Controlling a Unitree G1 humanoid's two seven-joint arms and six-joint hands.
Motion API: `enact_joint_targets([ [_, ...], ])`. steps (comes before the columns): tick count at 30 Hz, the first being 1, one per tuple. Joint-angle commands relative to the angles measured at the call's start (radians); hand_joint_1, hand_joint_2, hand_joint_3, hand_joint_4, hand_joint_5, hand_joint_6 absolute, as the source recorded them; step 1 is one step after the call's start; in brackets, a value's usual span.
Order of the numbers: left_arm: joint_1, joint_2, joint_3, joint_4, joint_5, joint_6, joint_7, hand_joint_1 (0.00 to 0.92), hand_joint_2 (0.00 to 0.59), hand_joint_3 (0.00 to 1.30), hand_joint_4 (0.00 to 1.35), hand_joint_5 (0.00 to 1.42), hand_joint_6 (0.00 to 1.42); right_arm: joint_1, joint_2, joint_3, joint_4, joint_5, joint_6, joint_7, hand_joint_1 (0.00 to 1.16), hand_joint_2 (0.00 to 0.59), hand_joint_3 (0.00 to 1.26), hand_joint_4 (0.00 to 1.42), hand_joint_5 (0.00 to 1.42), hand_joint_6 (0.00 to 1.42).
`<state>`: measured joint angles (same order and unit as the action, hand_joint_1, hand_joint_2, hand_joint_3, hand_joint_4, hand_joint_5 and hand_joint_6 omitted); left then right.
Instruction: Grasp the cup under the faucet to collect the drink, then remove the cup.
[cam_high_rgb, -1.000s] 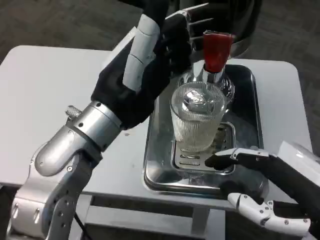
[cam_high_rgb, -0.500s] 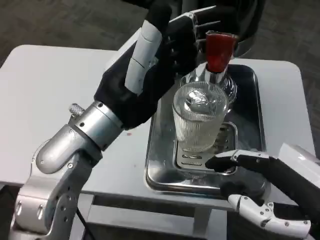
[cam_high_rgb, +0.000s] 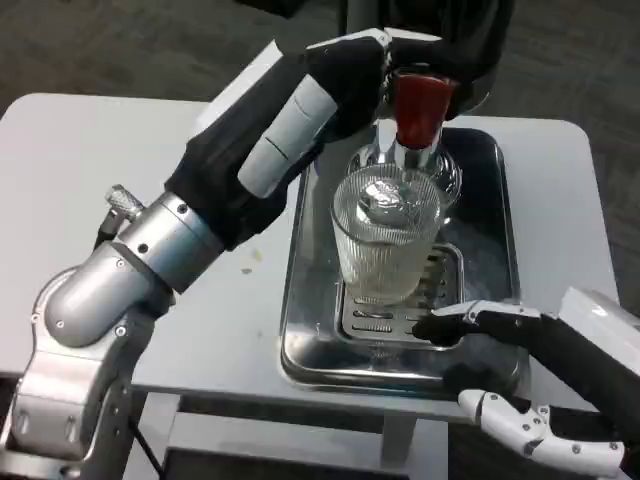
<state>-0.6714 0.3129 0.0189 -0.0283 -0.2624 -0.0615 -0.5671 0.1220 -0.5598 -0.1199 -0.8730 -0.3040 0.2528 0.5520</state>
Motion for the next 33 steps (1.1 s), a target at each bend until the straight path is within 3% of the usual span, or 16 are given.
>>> enact_joint_targets([
  [1,0.016,0.032,0.004,0.022,0.03,-0.056,-0.022,0.0,0.083,0.47,0.42,0.44,0.34,0.01,0.003,-0.006,-0.022,0.009,-0.007,-0.01,0.34,0.493,0.31,0.29,0.18,0.08],
  [9,0.042,0.039,0.022,0.042,0.077,-0.162,0.014,0.0,0.084,0.46,0.4,0.43,0.32,0.009,0.007,-0.001,-0.025,0.008,-0.004,-0.014,0.34,0.493,0.31,0.29,0.18,0.08],
  [19,0.116,0.015,0.032,0.006,0.074,-0.204,0.059,0.0,0.085,0.42,0.31,0.37,0.3,0.01,0.009,0.006,-0.028,0.006,-0.001,-0.015,0.34,0.493,0.31,0.29,0.18,0.08],
  [24,0.154,-0.012,0.034,0.008,0.03,-0.209,0.056,0.0,0.085,0.41,0.29,0.35,0.3,0.006,0.009,0.008,-0.028,0.006,0.001,-0.014,0.34,0.493,0.31,0.29,0.18,0.08],
  [33,0.158,-0.009,0.028,0.027,-0.027,-0.172,0.023,0.0,0.086,0.41,0.3,0.35,0.29,-0.001,0.003,0.002,-0.034,0.014,0.005,-0.007,0.35,0.5,0.31,0.29,0.18,0.08],
])
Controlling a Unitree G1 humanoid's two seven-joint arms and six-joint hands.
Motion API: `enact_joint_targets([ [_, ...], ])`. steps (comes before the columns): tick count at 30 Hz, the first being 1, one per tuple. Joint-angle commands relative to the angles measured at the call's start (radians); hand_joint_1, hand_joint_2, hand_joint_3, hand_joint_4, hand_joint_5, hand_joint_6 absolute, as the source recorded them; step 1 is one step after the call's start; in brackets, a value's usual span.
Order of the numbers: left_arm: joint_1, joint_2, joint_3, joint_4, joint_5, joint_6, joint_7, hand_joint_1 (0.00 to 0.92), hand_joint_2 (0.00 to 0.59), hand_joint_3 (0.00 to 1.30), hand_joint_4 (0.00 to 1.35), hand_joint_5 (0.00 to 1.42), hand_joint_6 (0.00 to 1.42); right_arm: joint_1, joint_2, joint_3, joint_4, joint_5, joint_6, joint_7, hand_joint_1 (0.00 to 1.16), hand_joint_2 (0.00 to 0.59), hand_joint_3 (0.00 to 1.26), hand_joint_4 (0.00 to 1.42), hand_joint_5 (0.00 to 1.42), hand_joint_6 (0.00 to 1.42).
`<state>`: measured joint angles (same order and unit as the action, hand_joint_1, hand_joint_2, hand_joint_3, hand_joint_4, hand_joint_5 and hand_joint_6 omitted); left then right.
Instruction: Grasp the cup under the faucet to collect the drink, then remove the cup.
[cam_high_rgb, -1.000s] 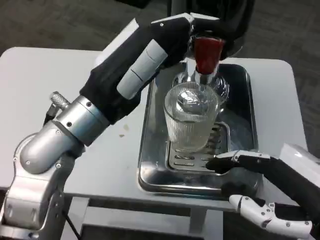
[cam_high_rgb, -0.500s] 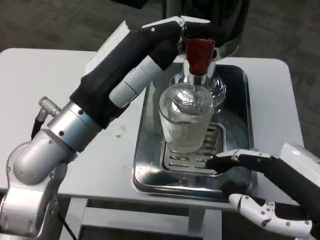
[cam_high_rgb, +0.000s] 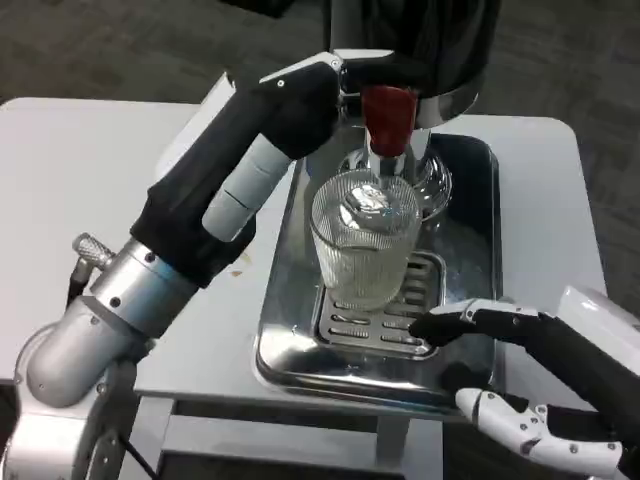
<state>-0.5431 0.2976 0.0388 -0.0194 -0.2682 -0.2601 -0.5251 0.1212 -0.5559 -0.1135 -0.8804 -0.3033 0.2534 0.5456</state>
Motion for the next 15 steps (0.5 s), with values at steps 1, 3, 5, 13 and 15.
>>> enact_joint_targets([
  [1,0.028,0.007,0.008,0.02,-0.023,0.028,-0.021,0.0,0.082,0.39,0.3,0.35,0.29,-0.001,-0.001,-0.004,-0.027,0.014,0.006,-0.001,0.35,0.5,0.31,0.29,0.18,0.08],
  [3,0.02,0.009,0.006,0.031,-0.028,0.032,-0.029,0.0,0.08,0.39,0.3,0.35,0.29,-0.002,-0.002,-0.005,-0.028,0.015,0.007,0.0,0.35,0.501,0.31,0.29,0.18,0.08],
  [5,0.014,0.011,0.005,0.04,-0.032,0.034,-0.033,0.0,0.079,0.39,0.29,0.35,0.29,-0.005,-0.003,-0.005,-0.028,0.016,0.009,0.001,0.35,0.502,0.32,0.29,0.18,0.08],
  [13,-0.008,0.025,0.001,0.083,-0.016,0.009,-0.057,0.0,0.082,0.43,0.33,0.37,0.3,-0.017,-0.005,0.0,-0.022,0.016,0.017,-0.001,0.35,0.502,0.32,0.29,0.18,0.08],
  [15,-0.013,0.03,-0.001,0.088,-0.01,0.0,-0.061,0.0,0.082,0.44,0.34,0.37,0.3,-0.02,-0.004,0.003,-0.021,0.014,0.019,-0.001,0.35,0.502,0.32,0.29,0.18,0.08],
])
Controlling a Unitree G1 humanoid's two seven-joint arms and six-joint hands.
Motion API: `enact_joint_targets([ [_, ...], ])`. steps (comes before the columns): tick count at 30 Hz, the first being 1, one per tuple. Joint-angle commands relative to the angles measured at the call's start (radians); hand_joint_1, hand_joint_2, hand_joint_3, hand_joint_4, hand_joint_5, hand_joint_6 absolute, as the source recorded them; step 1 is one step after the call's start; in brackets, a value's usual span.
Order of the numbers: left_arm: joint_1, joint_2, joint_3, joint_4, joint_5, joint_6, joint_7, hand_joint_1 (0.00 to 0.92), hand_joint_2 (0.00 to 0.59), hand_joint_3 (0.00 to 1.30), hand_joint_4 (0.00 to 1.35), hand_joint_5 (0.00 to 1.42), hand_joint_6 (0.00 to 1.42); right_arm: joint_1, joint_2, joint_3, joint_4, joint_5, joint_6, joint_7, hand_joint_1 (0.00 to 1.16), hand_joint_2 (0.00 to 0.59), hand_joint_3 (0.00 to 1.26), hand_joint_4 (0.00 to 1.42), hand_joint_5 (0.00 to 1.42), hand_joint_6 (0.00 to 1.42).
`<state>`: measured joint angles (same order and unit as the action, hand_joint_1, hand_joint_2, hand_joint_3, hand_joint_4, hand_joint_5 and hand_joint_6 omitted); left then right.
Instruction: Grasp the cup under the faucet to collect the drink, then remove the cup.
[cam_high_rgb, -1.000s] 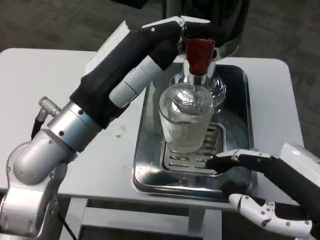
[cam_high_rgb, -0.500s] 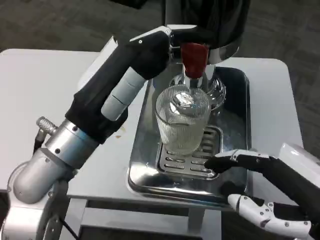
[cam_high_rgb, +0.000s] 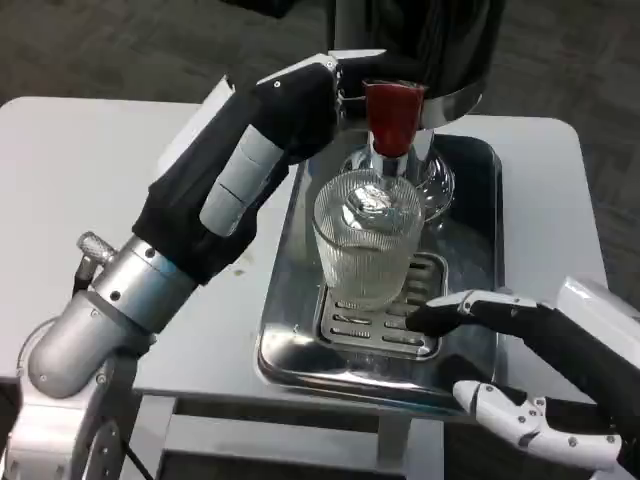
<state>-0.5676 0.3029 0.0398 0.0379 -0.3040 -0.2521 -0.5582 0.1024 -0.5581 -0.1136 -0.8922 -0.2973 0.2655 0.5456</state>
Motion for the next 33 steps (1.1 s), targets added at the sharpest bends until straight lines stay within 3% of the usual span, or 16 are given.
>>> enact_joint_targets([
  [1,0.01,0.028,-0.003,0.033,0.029,-0.014,-0.029,0.0,0.082,0.44,0.34,0.37,0.3,-0.002,-0.001,0.006,-0.008,0.006,0.008,-0.002,0.35,0.502,0.32,0.29,0.18,0.08],
  [11,0.006,0.048,-0.004,0.054,0.064,-0.078,-0.033,0.0,0.082,0.44,0.35,0.38,0.3,-0.02,0.004,0.035,0.001,-0.011,0.017,-0.01,0.36,0.502,0.32,0.29,0.18,0.08],
  [20,0.032,0.037,0.005,0.07,0.108,-0.184,0.009,0.0,0.082,0.47,0.36,0.39,0.32,-0.03,0.008,0.048,0.003,-0.021,0.027,-0.019,0.36,0.503,0.32,0.29,0.19,0.08],
  [33,0.052,0.04,-0.003,0.074,0.139,-0.244,0.034,0.0,0.082,0.5,0.37,0.4,0.33,-0.037,0.016,0.056,0.007,-0.026,0.04,-0.028,0.36,0.503,0.33,0.29,0.19,0.09],
])
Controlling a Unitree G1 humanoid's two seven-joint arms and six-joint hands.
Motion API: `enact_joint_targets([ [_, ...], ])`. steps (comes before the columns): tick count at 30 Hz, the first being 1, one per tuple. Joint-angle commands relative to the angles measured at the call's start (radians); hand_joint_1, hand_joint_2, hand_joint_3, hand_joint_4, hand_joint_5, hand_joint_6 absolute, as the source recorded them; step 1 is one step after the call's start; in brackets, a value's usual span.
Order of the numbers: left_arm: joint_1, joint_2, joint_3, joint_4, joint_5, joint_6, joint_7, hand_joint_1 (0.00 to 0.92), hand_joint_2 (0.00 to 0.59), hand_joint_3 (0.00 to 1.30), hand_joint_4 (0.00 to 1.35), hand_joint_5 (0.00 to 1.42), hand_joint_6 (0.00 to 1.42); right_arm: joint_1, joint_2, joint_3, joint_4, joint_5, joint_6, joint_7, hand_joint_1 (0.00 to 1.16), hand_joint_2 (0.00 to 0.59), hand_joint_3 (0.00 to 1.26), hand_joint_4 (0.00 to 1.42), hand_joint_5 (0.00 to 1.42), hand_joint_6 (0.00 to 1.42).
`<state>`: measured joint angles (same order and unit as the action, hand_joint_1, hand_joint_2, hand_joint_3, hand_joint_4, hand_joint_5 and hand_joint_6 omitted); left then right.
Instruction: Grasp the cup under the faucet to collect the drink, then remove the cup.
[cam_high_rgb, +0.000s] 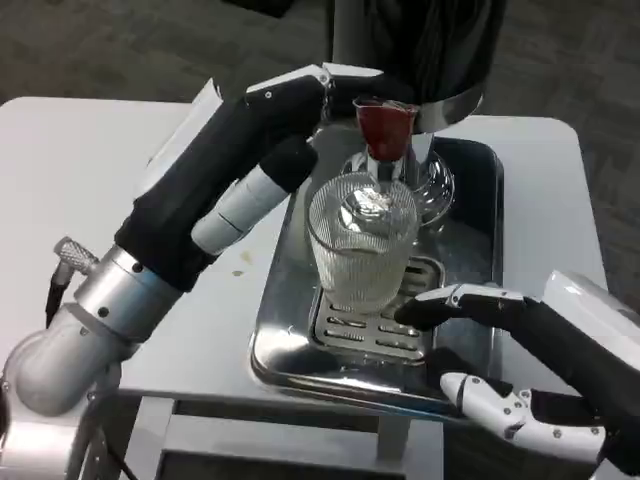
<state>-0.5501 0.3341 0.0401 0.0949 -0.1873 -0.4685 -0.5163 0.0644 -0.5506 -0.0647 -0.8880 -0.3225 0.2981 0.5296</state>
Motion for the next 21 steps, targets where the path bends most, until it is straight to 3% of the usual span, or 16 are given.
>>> enact_joint_targets([
  [1,0.034,0.011,-0.003,0.019,0.025,-0.033,-0.008,0.0,0.082,0.5,0.37,0.4,0.34,0.0,0.011,0.008,0.004,-0.001,0.01,-0.014,0.36,0.503,0.33,0.29,0.19,0.09],
  [21,0.035,0.052,-0.019,0.061,0.124,-0.167,0.019,0.0,0.087,0.52,0.39,0.41,0.34,0.001,0.033,0.014,0.001,-0.009,0.029,-0.039,0.36,0.503,0.33,0.29,0.19,0.09],
])
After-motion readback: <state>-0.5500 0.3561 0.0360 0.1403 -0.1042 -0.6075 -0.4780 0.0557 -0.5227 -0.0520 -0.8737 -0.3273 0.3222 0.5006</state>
